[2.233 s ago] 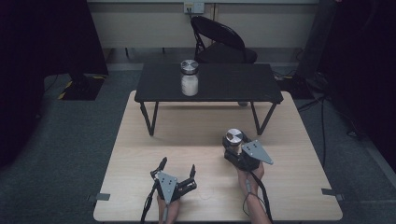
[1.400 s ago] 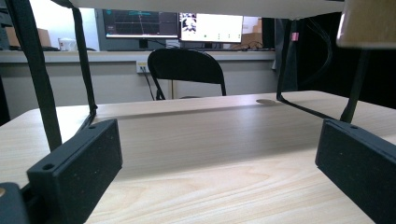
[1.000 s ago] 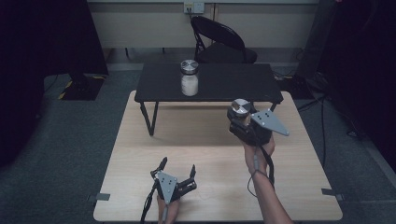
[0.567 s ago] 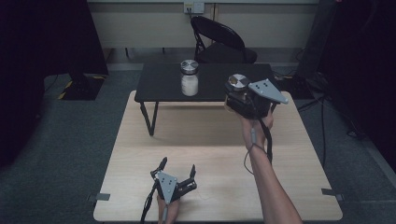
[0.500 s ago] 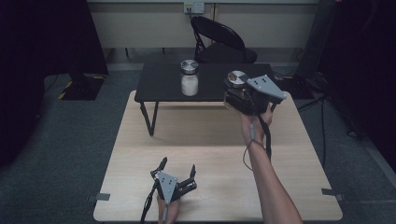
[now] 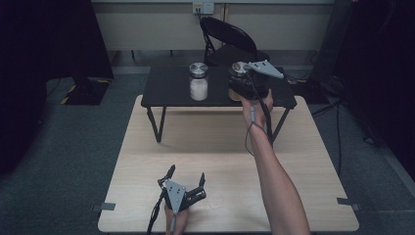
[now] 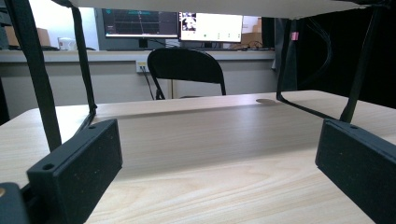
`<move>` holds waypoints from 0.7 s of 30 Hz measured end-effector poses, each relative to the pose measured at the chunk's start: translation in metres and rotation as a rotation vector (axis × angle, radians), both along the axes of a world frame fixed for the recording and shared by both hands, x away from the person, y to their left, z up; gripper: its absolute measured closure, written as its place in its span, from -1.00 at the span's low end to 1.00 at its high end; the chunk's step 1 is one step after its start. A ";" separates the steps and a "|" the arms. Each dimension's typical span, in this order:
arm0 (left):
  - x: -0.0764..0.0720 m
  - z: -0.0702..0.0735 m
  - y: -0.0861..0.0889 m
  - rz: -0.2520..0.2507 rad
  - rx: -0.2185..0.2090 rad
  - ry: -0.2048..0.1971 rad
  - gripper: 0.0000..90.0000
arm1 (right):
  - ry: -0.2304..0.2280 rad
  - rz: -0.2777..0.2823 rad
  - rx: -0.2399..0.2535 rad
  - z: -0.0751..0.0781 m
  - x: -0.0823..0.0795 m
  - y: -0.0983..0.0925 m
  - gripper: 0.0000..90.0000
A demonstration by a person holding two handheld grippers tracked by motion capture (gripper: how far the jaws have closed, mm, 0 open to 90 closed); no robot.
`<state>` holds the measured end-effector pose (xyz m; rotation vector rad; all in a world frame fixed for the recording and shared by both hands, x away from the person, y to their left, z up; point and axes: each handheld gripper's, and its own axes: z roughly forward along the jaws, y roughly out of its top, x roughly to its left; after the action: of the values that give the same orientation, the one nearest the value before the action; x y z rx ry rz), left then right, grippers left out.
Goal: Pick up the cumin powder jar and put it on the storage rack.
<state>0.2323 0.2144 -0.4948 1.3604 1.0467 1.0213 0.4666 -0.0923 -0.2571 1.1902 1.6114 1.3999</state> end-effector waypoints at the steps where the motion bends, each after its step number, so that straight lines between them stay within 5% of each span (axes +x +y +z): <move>1: 0.000 0.000 0.000 0.000 -0.001 0.000 -1.00 | -0.005 -0.005 -0.002 -0.003 0.002 0.002 -0.28; 5: 0.000 0.000 0.000 0.000 -0.001 0.000 -1.00 | -0.014 -0.013 -0.037 -0.008 0.009 0.007 -0.28; 21: 0.000 0.000 -0.001 0.004 -0.002 -0.001 -1.00 | -0.077 -0.010 -0.013 -0.028 0.007 0.006 -0.28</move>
<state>0.2320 0.2139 -0.4950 1.3567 1.0494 1.0236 0.4739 -0.0859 -0.2854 1.1223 1.5571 1.4096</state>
